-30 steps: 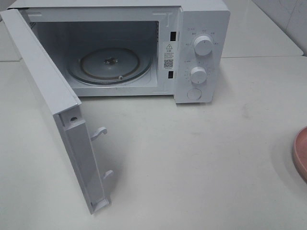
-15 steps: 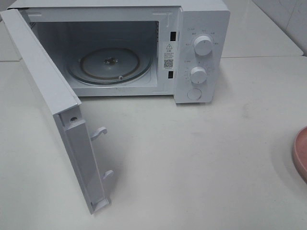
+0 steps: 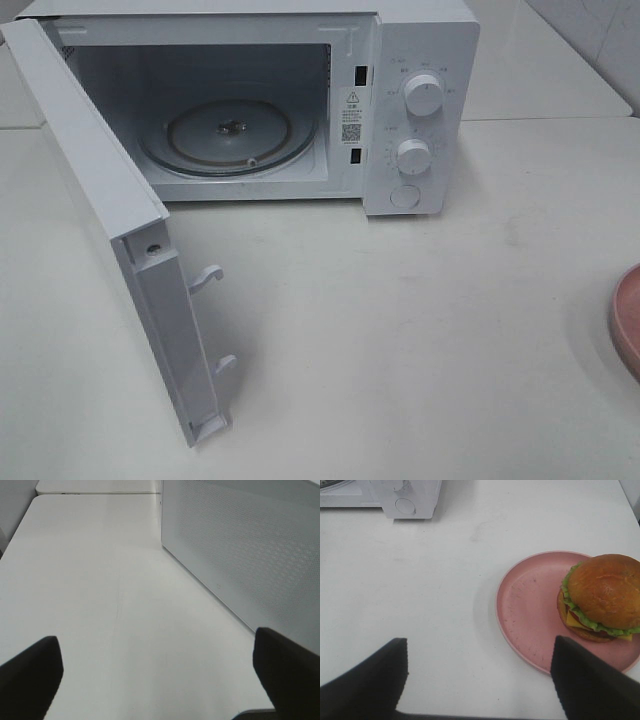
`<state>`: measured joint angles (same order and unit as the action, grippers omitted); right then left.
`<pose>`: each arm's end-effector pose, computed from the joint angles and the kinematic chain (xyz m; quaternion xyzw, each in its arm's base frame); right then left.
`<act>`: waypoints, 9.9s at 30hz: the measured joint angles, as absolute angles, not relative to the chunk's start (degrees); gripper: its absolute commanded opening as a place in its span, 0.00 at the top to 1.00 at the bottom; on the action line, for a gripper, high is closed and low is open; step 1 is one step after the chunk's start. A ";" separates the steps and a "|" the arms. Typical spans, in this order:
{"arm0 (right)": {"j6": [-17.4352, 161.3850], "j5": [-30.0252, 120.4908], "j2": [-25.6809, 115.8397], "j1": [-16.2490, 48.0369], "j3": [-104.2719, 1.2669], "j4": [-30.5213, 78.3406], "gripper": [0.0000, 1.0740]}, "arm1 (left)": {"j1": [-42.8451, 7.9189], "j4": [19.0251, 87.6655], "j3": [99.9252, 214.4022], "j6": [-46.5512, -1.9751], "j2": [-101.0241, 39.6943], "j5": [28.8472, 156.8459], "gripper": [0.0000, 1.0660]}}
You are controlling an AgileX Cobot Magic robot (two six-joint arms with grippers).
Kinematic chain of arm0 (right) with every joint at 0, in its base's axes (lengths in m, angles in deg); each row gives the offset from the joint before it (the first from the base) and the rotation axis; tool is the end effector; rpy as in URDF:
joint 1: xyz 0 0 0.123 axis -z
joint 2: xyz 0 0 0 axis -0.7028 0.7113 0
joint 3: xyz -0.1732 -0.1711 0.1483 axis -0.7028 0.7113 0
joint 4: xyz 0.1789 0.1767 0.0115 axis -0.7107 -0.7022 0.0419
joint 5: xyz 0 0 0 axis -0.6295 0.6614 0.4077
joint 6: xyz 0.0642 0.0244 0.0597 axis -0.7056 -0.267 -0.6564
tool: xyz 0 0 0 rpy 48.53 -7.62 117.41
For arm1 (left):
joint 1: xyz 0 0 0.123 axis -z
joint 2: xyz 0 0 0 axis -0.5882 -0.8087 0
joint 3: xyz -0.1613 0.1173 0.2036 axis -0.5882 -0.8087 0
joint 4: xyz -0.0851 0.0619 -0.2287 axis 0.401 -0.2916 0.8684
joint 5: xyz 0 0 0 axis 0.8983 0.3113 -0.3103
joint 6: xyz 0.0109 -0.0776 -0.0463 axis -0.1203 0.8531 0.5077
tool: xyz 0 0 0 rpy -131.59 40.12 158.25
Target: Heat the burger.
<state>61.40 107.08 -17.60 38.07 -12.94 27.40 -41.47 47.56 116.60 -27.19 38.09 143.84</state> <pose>0.0127 -0.0030 0.2825 -0.0052 0.8672 0.0258 0.4973 -0.0081 -0.0132 0.2811 0.0143 0.8507 -0.0214 0.5251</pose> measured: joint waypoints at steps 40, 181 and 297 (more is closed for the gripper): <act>61.12 105.99 -19.72 38.07 -12.77 27.40 0.40 | -41.47 53.40 118.55 -27.19 12.31 124.42 0.80; 61.06 105.99 -19.72 38.07 -12.77 27.35 0.40 | 6.03 66.12 151.26 -39.22 -67.74 89.29 0.38; 61.06 105.99 -19.72 38.07 -12.77 27.35 0.40 | -41.24 43.83 116.54 -22.49 38.03 143.90 0.04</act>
